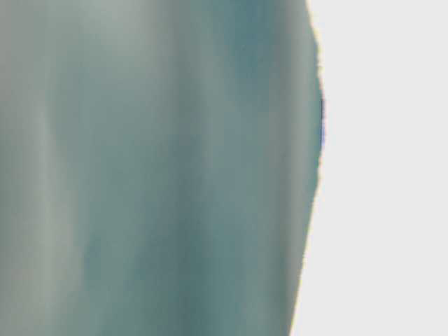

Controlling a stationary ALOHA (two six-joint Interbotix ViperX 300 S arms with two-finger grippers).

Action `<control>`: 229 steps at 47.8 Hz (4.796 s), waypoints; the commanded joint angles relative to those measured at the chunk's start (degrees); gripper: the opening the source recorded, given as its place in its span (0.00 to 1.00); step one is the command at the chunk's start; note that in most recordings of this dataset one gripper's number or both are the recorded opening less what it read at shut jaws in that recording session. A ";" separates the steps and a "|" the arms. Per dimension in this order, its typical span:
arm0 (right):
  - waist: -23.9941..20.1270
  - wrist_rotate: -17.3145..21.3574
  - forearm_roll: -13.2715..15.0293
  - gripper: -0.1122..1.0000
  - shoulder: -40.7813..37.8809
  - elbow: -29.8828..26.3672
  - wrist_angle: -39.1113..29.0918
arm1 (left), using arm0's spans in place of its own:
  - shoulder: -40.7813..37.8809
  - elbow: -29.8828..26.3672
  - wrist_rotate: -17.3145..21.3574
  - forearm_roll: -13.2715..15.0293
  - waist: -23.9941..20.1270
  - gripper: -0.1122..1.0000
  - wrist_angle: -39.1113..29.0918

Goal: Fold the yellow towel.
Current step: 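Lift the towel strip and rotate it vertical, right gripper moving to top, then lower the strip onto the table and open both grippers, then move both grippers to the top corners of the vertical strip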

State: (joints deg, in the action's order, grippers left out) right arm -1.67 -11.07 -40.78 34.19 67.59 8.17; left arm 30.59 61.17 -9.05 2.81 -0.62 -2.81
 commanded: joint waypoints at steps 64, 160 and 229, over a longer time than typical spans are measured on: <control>26.54 -13.10 0.18 0.12 -21.80 -20.13 4.75 | -25.49 -22.15 0.18 -0.18 17.23 0.12 12.83; 25.05 -15.82 1.93 0.12 -42.71 -40.96 -3.96 | -38.94 -23.64 3.34 1.23 19.51 0.12 23.99; 19.42 -15.29 3.52 0.70 -22.85 -21.09 -3.52 | -17.05 -16.88 1.85 0.97 16.26 0.39 -9.76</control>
State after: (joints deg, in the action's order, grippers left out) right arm 19.16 -26.63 -37.18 7.12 44.30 3.25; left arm 10.37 43.68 -7.29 3.96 16.79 -12.92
